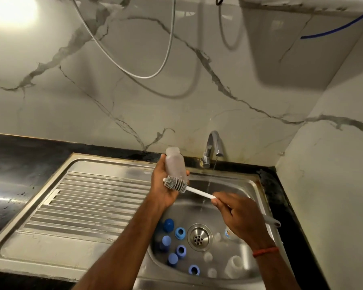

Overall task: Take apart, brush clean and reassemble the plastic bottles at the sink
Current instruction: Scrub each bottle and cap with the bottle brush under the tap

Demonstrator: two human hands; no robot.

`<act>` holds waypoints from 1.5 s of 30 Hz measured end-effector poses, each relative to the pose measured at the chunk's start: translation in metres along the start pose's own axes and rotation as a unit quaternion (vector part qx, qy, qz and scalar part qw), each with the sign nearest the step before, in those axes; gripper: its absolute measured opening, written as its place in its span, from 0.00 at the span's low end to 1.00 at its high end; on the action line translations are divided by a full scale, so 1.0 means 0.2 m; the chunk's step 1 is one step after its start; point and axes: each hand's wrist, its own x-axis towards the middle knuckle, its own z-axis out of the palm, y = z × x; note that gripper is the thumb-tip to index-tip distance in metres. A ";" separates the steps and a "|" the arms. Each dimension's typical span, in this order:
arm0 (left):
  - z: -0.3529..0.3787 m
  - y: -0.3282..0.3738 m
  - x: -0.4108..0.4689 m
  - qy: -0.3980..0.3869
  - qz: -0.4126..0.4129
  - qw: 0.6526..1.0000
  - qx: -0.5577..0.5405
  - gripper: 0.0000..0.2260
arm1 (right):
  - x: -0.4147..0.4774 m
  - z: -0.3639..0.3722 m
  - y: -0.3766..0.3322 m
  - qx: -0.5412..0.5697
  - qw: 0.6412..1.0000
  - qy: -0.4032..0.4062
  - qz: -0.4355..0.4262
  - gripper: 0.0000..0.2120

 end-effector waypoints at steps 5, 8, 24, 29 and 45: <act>-0.01 0.04 0.01 -0.014 0.011 1.000 0.000 0.34 | 0.05 0.03 -0.03 0.021 1.000 -0.001 -0.006 0.14; -0.03 0.03 0.00 -0.030 0.008 0.999 0.014 0.36 | 0.03 0.03 -0.05 0.029 1.000 0.002 0.001 0.13; -0.03 0.03 0.01 -0.075 -0.022 0.995 0.064 0.33 | 0.05 0.00 -0.02 0.043 0.998 -0.035 0.017 0.14; -0.01 0.00 0.01 -0.067 0.011 0.990 0.121 0.22 | 0.16 -0.03 -0.08 -0.037 0.996 0.065 0.057 0.16; 0.00 -0.02 -0.04 -0.098 -0.030 0.993 0.066 0.29 | 0.15 -0.07 -0.07 0.000 0.994 0.071 0.080 0.16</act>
